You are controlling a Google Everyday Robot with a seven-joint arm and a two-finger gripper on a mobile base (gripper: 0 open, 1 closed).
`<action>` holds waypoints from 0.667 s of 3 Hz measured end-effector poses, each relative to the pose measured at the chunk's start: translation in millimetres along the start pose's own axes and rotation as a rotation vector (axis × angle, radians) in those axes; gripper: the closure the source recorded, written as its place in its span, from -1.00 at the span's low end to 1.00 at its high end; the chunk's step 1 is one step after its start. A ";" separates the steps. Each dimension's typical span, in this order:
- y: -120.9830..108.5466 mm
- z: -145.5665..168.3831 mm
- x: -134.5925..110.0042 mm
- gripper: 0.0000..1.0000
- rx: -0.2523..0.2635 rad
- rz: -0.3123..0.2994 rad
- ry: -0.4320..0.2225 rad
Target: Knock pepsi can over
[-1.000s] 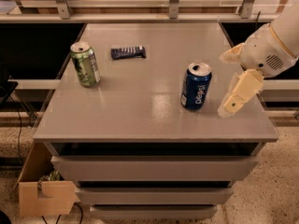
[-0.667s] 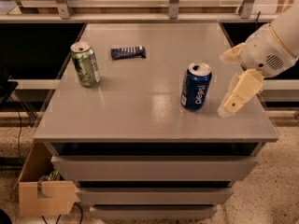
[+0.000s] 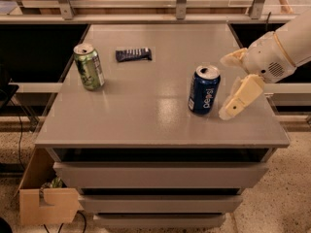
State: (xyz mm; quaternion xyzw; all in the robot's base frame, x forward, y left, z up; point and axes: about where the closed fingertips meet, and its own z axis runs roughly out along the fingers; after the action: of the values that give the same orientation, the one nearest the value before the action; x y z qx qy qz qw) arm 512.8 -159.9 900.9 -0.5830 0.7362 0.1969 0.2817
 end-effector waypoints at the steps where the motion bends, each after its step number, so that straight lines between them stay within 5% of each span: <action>1: -6.7 14.0 6.0 -1.00 0.009 -0.002 -0.093; 2: -12.6 27.2 21.3 -1.00 0.033 0.016 -0.165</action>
Offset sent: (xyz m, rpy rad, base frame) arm 0.0214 -0.0151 -0.0580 0.2403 -0.0866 -0.0758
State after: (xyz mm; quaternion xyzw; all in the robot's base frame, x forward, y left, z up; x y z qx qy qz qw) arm 526.6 -162.0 866.9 -0.5541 0.7184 0.2345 0.3490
